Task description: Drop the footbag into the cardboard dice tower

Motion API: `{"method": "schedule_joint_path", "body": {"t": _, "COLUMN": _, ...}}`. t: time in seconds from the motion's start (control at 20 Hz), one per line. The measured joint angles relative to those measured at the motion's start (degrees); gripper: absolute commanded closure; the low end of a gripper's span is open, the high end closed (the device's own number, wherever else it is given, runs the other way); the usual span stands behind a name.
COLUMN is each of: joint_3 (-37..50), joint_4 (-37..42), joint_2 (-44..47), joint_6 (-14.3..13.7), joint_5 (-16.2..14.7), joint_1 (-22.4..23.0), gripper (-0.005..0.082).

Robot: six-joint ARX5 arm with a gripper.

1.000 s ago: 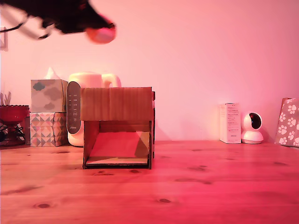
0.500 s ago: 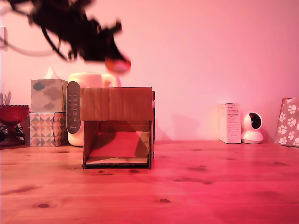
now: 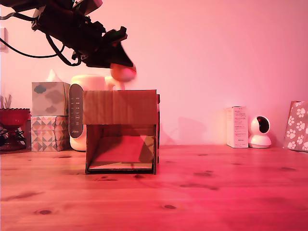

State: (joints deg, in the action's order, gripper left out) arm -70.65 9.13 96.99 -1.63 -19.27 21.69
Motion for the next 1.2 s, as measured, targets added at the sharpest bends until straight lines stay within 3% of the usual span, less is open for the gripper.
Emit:
{"method": "schedule_joint_path", "body": {"t": 0.15, "joint_3": -0.07, "joint_4": -4.26, "joint_2": -0.92, "joint_6": -0.02, "joint_5": -0.15, "joint_1": 0.02, "gripper": 0.0005}}
{"method": "schedule_joint_path", "body": {"t": 0.2, "joint_3": -0.07, "joint_4": -6.27, "joint_2": -1.73, "joint_6": -0.02, "joint_5": -0.15, "joint_1": 0.02, "gripper": 0.0052}}
{"method": "schedule_joint_path", "body": {"t": 0.25, "joint_3": -0.07, "joint_4": -8.37, "joint_2": -3.06, "joint_6": 0.0, "joint_5": -0.15, "joint_1": 0.02, "gripper": 0.0168}}
{"method": "schedule_joint_path", "body": {"t": 0.35, "joint_3": -0.09, "joint_4": -12.28, "joint_2": -6.36, "joint_6": -0.02, "joint_5": -0.46, "joint_1": 0.02, "gripper": 0.0592}}
{"method": "schedule_joint_path", "body": {"t": 0.4, "joint_3": -0.2, "joint_4": -14.38, "joint_2": -8.13, "joint_6": -0.07, "joint_5": -2.03, "joint_1": 0.02, "gripper": 0.0815}}
{"method": "schedule_joint_path", "body": {"t": 0.45, "joint_3": -0.39, "joint_4": -16.39, "joint_2": -9.73, "joint_6": -0.11, "joint_5": -3.32, "joint_1": 0.02, "gripper": 0.0758}}
{"method": "schedule_joint_path", "body": {"t": 0.55, "joint_3": -1.03, "joint_4": -20.76, "joint_2": -11.39, "joint_6": -0.87, "joint_5": -7.85, "joint_1": 0.02, "gripper": 0.0793}}
{"method": "schedule_joint_path", "body": {"t": 0.7, "joint_3": -1.11, "joint_4": -26.05, "joint_2": -11.28, "joint_6": -2.67, "joint_5": -9.92, "joint_1": 0.02, "gripper": 0.0793}}
{"method": "schedule_joint_path", "body": {"t": 0.9, "joint_3": 1.38, "joint_4": -22.1, "joint_2": -12.31, "joint_6": -2.95, "joint_5": -10.03, "joint_1": 0.02, "gripper": 0.0793}}
{"method": "schedule_joint_path", "body": {"t": 1.2, "joint_3": 15.8, "joint_4": -13.84, "joint_2": -23.08, "joint_6": -1.25, "joint_5": -7.3, "joint_1": -0.92, "gripper": 0.0793}}
